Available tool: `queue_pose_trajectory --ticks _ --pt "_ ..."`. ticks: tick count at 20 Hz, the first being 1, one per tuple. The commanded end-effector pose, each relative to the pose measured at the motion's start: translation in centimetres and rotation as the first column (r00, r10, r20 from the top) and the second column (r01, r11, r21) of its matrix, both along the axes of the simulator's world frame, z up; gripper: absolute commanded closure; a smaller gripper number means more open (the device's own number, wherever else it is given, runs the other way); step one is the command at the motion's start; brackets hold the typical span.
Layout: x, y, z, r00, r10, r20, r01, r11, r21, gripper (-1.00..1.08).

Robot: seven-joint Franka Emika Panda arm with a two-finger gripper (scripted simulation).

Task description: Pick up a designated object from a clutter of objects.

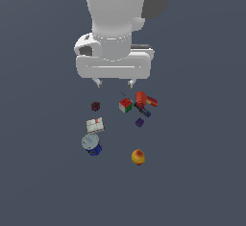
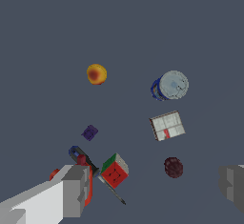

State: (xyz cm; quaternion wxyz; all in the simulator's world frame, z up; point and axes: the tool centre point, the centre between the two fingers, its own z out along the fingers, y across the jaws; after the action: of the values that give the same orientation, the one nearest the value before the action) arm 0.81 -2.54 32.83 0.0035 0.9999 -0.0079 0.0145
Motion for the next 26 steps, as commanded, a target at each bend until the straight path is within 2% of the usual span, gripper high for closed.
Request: queue_pose_trajectory --ticks 1,12,19,26 --pt "0.0 0.0 0.0 1.000 0.000 0.000 0.000 1.000 0.000 -0.92" --pt "-0.5 1.4 0.7 1.000 -0.019 -0.006 0.019 0.999 0.034 -0.92" --pt "-0.5 0.7 -0.4 1.000 -0.016 -0.007 0.016 0.999 0.032 -0.92" --pt "-1.0 -1.5 -3.9 1.000 -0.005 -0.008 0.006 1.000 0.031 -0.92"
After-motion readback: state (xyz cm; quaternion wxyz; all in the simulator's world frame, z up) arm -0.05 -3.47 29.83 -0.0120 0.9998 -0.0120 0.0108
